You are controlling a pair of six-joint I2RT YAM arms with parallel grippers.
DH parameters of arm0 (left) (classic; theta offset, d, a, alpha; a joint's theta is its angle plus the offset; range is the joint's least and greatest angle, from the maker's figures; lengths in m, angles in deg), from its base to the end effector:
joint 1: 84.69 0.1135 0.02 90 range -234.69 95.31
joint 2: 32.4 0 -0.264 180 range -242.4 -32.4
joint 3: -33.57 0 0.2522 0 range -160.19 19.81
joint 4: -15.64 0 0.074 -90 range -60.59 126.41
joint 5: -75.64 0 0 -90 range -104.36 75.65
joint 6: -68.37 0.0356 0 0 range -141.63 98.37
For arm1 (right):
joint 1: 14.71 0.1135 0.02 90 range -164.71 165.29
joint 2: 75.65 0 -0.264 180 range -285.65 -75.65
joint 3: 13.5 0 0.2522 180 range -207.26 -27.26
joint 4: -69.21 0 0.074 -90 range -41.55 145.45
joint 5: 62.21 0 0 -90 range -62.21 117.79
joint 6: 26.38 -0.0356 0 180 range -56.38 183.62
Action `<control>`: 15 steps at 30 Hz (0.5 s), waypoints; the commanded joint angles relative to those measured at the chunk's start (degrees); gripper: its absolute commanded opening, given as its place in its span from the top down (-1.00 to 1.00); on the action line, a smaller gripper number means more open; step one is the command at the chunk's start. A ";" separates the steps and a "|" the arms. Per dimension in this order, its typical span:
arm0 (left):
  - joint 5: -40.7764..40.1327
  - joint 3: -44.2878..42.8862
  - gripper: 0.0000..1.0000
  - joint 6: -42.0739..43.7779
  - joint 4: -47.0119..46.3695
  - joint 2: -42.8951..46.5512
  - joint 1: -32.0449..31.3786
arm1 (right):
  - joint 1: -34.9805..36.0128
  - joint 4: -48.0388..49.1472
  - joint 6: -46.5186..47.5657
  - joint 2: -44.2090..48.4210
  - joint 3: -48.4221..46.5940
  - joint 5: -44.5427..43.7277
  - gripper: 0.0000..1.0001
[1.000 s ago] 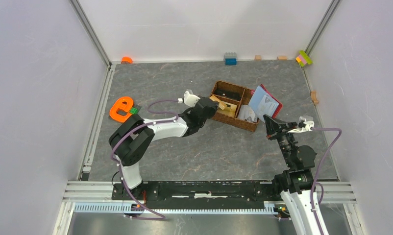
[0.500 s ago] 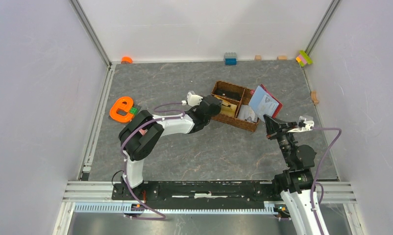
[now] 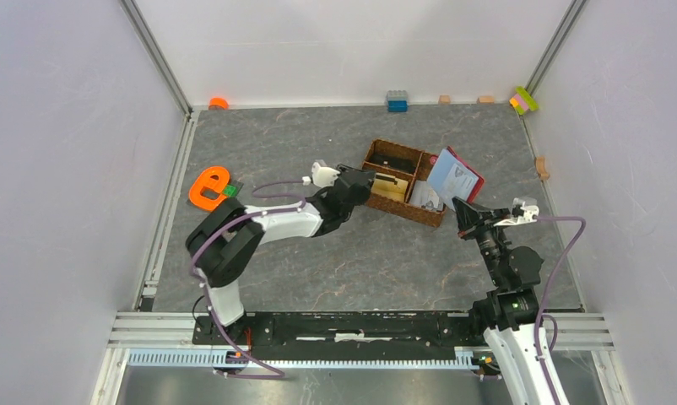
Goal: Take the credit cards out of the card holder
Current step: Place the credit card in the storage box.
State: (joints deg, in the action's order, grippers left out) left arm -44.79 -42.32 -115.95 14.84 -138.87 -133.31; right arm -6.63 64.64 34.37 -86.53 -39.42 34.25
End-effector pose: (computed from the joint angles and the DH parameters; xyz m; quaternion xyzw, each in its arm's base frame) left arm 0.2798 -0.2903 0.1864 -0.4455 0.7181 -0.3868 0.3691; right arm 0.1102 0.0197 0.2487 0.0747 0.6357 0.2798 0.7156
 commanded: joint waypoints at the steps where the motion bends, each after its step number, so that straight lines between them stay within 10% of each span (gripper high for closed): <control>1: -3.63 4.68 0.04 10.21 1.02 12.91 0.09 | -0.17 4.86 -0.11 -2.19 0.29 2.10 1.00; 11: 20.34 15.62 -0.07 58.03 1.74 34.92 6.90 | -0.17 22.19 -3.41 -13.32 3.16 22.21 0.92; 15: 27.79 18.70 -0.38 61.28 -0.95 37.06 6.92 | -0.18 35.20 -8.75 -18.22 5.96 29.97 0.83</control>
State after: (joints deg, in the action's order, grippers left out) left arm -28.77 -27.11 -69.18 16.41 -103.44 -126.33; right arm -6.63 82.46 30.78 -101.83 -35.27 53.83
